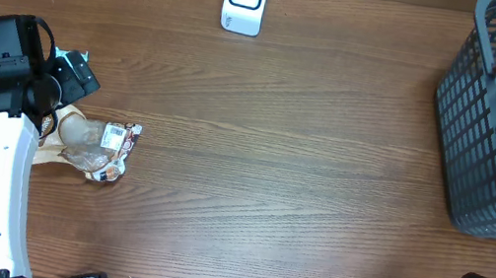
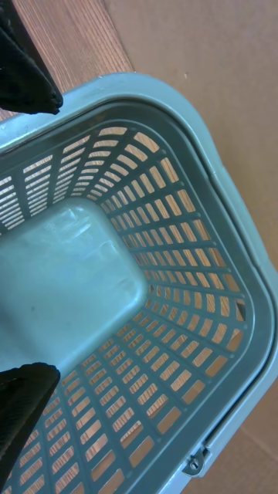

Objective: Scan the item barcode

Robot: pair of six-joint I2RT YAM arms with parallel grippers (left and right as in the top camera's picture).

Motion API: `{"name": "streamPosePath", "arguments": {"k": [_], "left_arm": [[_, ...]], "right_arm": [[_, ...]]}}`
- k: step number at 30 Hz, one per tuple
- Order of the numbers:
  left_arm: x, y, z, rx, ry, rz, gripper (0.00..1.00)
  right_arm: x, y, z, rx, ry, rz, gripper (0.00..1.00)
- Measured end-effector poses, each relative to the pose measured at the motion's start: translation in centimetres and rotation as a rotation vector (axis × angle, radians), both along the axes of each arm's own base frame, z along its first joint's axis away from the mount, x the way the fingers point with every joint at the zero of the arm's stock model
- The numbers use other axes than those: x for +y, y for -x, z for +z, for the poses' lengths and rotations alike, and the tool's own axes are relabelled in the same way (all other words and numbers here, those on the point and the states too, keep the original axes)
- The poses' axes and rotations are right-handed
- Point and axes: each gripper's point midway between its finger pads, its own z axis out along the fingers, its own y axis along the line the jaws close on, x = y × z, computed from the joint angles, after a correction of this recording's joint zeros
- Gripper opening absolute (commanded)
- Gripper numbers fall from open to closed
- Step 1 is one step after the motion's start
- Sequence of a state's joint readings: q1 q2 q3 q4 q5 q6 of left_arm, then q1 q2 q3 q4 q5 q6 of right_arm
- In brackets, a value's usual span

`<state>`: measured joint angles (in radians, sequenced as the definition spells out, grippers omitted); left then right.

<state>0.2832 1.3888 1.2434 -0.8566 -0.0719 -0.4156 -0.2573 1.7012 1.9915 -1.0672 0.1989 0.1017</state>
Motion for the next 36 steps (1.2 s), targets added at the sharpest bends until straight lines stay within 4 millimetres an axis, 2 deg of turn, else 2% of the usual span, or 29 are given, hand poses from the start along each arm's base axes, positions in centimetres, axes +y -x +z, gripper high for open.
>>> {"name": "streamPosePath", "arguments": {"k": [11, 14, 16, 21, 25, 29, 36], "left_arm": [[0.0, 0.0, 0.0, 0.0, 0.0, 0.0, 1.0], [0.0, 0.0, 0.0, 0.0, 0.0, 0.0, 1.0], [0.0, 0.0, 0.0, 0.0, 0.0, 0.0, 1.0], [0.0, 0.0, 0.0, 0.0, 0.0, 0.0, 1.0], [0.0, 0.0, 0.0, 0.0, 0.0, 0.0, 1.0], [0.0, 0.0, 0.0, 0.0, 0.0, 0.0, 1.0], [0.0, 0.0, 0.0, 0.0, 0.0, 0.0, 1.0]], "right_arm": [[0.2, -0.1, -0.1, 0.002, 0.0, 0.006, 1.0], [1.2, -0.3, 0.0, 0.0, 0.002, 0.026, 1.0], [2.5, -0.5, 0.5, -0.009, 0.004, 0.056, 1.0], [7.0, 0.0, 3.0, -0.068, 0.014, 0.155, 1.0], [9.4, 1.3, 5.4, -0.128, 0.02, 0.209, 1.0], [10.2, 2.4, 7.1, -0.17, 0.025, 0.226, 1.0], [10.2, 3.9, 8.9, -0.216, 0.032, 0.226, 1.0]]}}
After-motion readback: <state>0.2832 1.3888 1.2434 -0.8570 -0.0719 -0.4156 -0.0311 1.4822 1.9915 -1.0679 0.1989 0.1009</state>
